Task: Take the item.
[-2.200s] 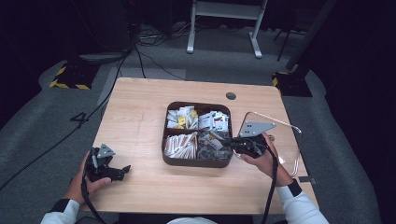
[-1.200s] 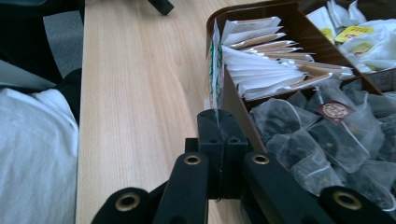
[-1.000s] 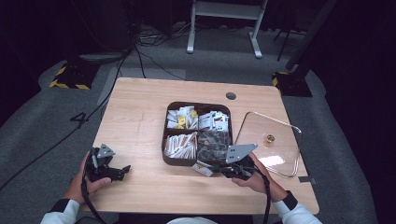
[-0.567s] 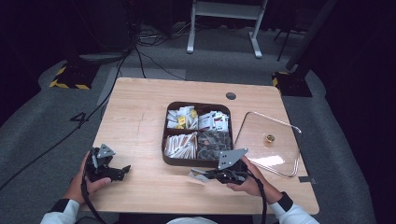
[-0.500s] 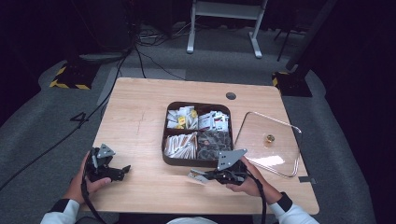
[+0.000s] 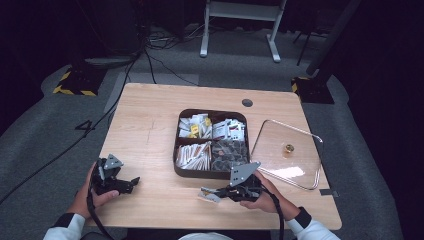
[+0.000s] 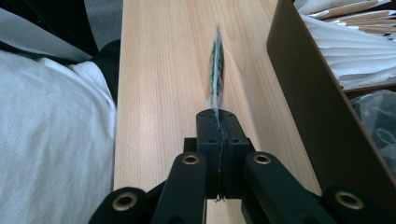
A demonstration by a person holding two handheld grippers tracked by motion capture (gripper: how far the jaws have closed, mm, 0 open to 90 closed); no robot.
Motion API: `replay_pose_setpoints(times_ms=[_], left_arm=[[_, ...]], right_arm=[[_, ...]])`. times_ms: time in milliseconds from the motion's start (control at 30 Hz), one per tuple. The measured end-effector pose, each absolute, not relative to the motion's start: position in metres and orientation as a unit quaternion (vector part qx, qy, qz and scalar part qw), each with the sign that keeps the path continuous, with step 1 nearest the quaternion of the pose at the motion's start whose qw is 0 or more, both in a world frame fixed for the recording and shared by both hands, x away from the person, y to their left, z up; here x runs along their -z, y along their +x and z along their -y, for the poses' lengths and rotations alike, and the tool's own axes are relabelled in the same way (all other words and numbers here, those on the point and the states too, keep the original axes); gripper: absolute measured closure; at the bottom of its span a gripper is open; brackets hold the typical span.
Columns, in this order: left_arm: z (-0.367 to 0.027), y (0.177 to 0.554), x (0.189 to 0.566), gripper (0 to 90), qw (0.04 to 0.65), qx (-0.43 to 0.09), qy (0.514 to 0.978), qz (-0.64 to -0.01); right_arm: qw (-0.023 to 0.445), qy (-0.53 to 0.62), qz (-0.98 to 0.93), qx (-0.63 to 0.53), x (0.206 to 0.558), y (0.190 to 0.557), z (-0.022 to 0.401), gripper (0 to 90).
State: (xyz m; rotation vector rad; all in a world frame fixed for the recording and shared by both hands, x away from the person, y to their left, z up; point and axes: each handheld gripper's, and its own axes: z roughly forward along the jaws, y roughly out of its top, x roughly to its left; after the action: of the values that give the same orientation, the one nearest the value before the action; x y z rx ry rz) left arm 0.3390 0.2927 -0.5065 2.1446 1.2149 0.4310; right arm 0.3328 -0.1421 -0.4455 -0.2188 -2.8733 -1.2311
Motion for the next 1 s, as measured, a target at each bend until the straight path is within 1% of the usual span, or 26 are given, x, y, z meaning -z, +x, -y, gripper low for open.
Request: replay_pose_setpoints(times_ms=[200,233,300,333,400,467,567,767,1000], left_arm=[[-0.293,0.339,0.507,0.2,0.314,-0.163,0.814,-0.461],[-0.293,0.339,0.507,0.2,0.314,-0.164,0.814,-0.461],[-0.293,0.339,0.507,0.2,0.314,-0.163,0.814,-0.461],[-0.293,0.339,0.507,0.2,0.314,-0.163,0.814,-0.461],[-0.293,0.339,0.507,0.2,0.315,-0.162,0.813,-0.462],[-0.293,0.339,0.507,0.2,0.315,-0.162,0.813,-0.462],[-0.293,0.339,0.507,0.2,0.314,-0.163,0.814,-0.460],[-0.293,0.339,0.506,0.2,0.314,-0.163,0.814,-0.460],[-0.293,0.339,0.507,0.2,0.314,-0.163,0.814,-0.461]], right_arm=[[-0.008,-0.078,0.917,0.391,0.446,0.334,0.142,77.8],[-0.011,-0.078,0.917,0.390,0.445,0.334,0.142,74.4],[-0.019,-0.087,0.917,0.388,0.445,0.336,0.143,64.0],[-0.023,-0.089,0.917,0.387,0.445,0.337,0.144,61.9],[-0.033,-0.098,0.915,0.389,0.443,0.339,0.146,54.8],[-0.044,-0.105,0.914,0.390,0.441,0.341,0.148,52.4],[-0.056,-0.113,0.909,0.397,0.437,0.343,0.152,46.4],[-0.069,-0.128,0.903,0.405,0.432,0.347,0.159,41.2],[-0.093,-0.143,0.894,0.414,0.425,0.352,0.170,39.3]])
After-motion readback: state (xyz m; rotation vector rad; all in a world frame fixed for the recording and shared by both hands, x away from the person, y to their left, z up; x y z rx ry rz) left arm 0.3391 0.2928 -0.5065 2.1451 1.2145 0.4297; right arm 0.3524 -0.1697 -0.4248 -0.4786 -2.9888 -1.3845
